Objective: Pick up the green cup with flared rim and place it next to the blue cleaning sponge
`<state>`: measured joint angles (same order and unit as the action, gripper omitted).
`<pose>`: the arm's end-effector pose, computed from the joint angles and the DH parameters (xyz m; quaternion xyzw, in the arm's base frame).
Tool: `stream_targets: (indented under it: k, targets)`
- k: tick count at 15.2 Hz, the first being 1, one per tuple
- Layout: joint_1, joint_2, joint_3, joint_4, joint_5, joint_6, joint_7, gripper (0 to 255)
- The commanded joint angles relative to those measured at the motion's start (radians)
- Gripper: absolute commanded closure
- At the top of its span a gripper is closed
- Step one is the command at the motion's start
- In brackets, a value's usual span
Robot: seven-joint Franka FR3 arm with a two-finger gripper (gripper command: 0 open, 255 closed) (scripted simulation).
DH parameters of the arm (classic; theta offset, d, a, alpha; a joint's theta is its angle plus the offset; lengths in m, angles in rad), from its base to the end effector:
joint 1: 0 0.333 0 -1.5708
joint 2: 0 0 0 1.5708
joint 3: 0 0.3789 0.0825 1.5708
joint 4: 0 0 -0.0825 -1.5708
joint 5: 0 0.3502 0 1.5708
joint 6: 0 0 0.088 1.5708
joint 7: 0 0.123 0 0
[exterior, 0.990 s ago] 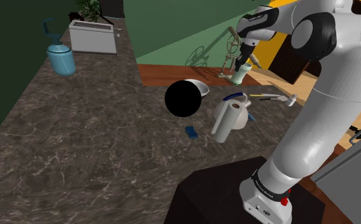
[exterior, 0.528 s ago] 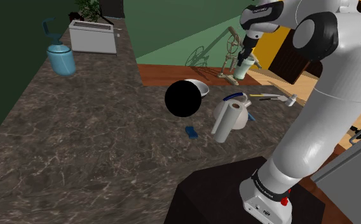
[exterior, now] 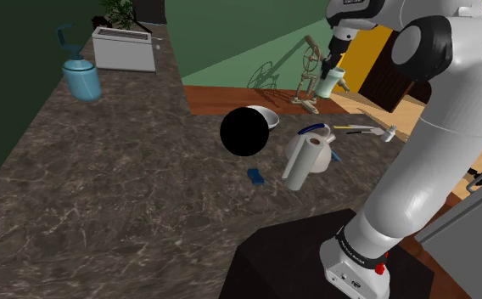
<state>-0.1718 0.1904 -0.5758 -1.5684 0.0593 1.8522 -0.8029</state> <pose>0.4687 -0.3813 0.6072 0.9974 0.0285 0.0287 0.0594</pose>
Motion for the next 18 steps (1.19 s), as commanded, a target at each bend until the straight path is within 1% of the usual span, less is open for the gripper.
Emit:
stream_targets:
  k: [1,4,7,10,14,18]
  targets:
    - [-0.001,0.002,0.0,0.029,0.001,-0.027,0.0,255]
    - [-0.004,0.006,-0.001,0.063,0.003,-0.057,-0.002,255]
    - [0.061,-0.1,0.02,-0.056,-0.067,-0.031,0.085,255]
    - [0.111,-0.196,0.053,-0.156,-0.129,-0.018,0.176,255]
    - [0.157,-0.305,0.112,-0.267,-0.191,-0.013,0.296,255]
    - [0.193,-0.394,0.179,-0.355,-0.23,-0.02,0.409,255]
